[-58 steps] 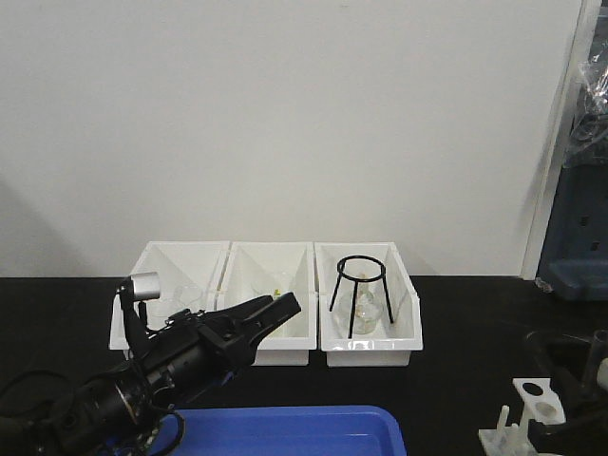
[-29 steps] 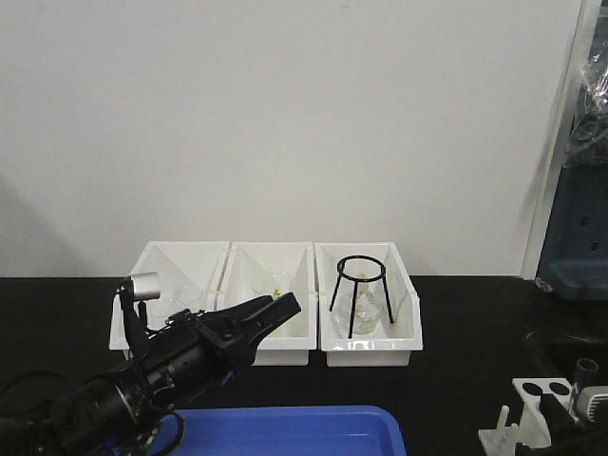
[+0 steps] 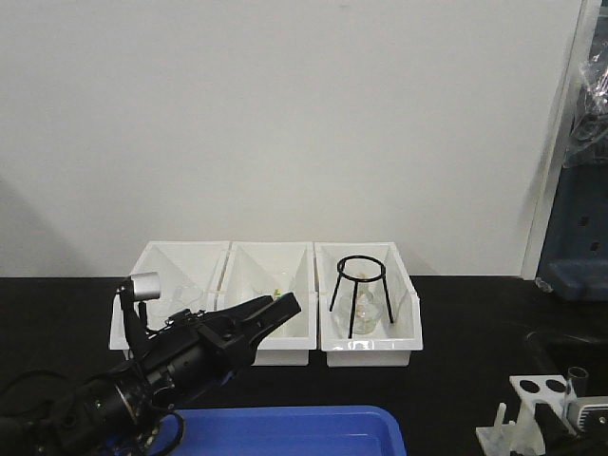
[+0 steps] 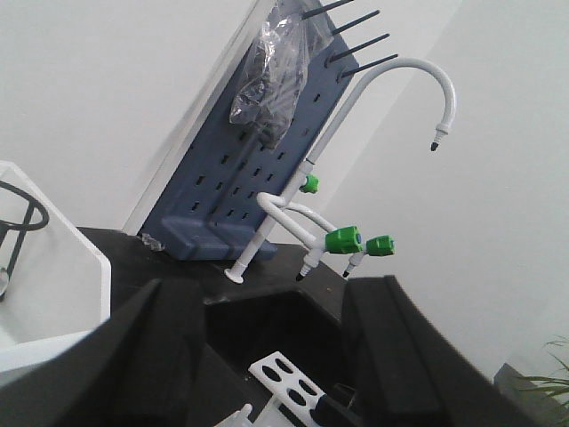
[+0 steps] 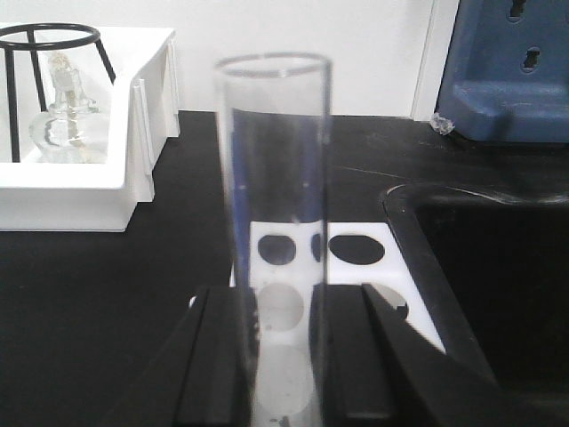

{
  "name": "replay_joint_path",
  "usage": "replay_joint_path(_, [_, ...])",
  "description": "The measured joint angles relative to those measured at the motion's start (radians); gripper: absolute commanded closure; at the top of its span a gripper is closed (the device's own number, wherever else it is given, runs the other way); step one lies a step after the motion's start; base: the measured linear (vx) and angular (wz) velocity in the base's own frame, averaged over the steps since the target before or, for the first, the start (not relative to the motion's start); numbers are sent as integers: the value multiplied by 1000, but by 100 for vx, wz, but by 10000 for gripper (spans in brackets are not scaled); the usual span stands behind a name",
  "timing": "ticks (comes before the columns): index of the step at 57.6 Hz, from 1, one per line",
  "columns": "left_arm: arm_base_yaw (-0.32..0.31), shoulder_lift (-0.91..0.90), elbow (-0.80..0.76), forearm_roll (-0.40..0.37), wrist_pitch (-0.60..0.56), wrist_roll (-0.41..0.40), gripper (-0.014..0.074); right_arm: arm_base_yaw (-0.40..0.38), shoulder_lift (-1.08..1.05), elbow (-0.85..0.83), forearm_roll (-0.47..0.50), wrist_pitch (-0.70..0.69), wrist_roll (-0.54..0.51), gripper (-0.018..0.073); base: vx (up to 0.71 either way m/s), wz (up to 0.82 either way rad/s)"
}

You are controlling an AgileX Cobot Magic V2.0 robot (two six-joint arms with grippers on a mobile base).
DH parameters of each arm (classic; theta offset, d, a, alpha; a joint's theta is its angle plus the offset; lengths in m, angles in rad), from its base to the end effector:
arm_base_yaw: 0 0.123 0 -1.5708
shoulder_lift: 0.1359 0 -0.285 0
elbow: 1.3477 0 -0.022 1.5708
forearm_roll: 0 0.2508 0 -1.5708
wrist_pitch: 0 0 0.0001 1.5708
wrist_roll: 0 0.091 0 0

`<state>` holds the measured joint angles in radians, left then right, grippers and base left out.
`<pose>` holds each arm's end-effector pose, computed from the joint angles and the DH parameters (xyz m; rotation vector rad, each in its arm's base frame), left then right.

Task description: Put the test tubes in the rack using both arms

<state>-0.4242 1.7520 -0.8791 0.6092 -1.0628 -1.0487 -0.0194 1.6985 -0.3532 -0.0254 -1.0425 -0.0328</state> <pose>0.3086 -0.1893 0.2466 0.2525 1.5200 -1.2907 0.2612 -0.0031 0.1467 -0.0392 1.7861 -0.0271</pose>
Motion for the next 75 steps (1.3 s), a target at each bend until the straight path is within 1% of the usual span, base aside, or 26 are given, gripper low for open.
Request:
replay_joint_path(6, [0, 0, 0, 0, 30, 17, 124, 0, 0, -1, 0, 2, 0, 191, 0, 0])
replay_joint_path(10, [0, 0, 0, 0, 47, 49, 124, 0, 0, -2, 0, 4, 0, 105, 0, 0])
replay_joint_path(14, [0, 0, 0, 0, 54, 84, 124, 0, 0, -3, 0, 19, 0, 43, 0, 0])
replay_joint_path(18, [0, 0, 0, 0, 54, 103, 124, 0, -12, -3, -2, 42, 1, 13, 0, 0])
replay_joint_path(25, [0, 0, 0, 0, 54, 113, 124, 0, -92, -5, 4, 132, 3, 12, 0, 0])
replay_joint_path(31, [0, -12, 0, 0, 85, 137, 124, 0, -250, -38, 5, 282, 2, 12, 0, 0])
replay_joint_path(36, [0, -49, 0, -1, 144, 180, 124, 0, -386, -99, 5, 482, 0, 12, 0, 0])
replay_joint_path(41, [0, -115, 0, -21, 219, 238, 124, 0, -528, -172, 5, 685, 0, 12, 0, 0])
replay_joint_path(44, [0, -171, 0, -44, 274, 288, 124, 0, -608, -215, 5, 785, 0, 12, 0, 0])
replay_joint_path(49, [0, -285, 0, -75, 387, 383, 124, 0, -722, -265, 4, 899, -1, 12, 0, 0])
replay_joint_path(51, [0, -347, 0, -83, 449, 435, 124, 0, -784, -285, 3, 956, -1, 12, 0, 0])
replay_joint_path(53, [0, -401, 0, -86, 507, 465, 124, 0, -826, -295, 3, 997, -1, 12, 0, 0])
replay_joint_path(54, [0, -435, 0, -89, 544, 480, 124, 0, -851, -298, 3, 1024, -1, 12, 0, 0])
replay_joint_path(55, [0, -491, 0, -91, 607, 498, 124, 0, -890, -303, 3, 1070, -1, 12, 0, 0])
replay_joint_path(61, [0, -673, 0, -101, 839, 518, 124, 0, -1002, -304, 3, 1241, -1, 12, 0, 0])
replay_joint_path(65, [0, -780, 0, -106, 973, 521, 124, 0, -1058, -304, 2, 1325, -1, 12, 0, 0])
replay_joint_path(70, [0, -903, 7, -113, 1121, 521, 124, 0, -1112, -304, 2, 1374, -1, 12, 0, 0])
replay_joint_path(75, [0, -1009, 40, -118, 1215, 522, 124, 0, -1146, -304, 2, 1384, -1, 12, 0, 0])
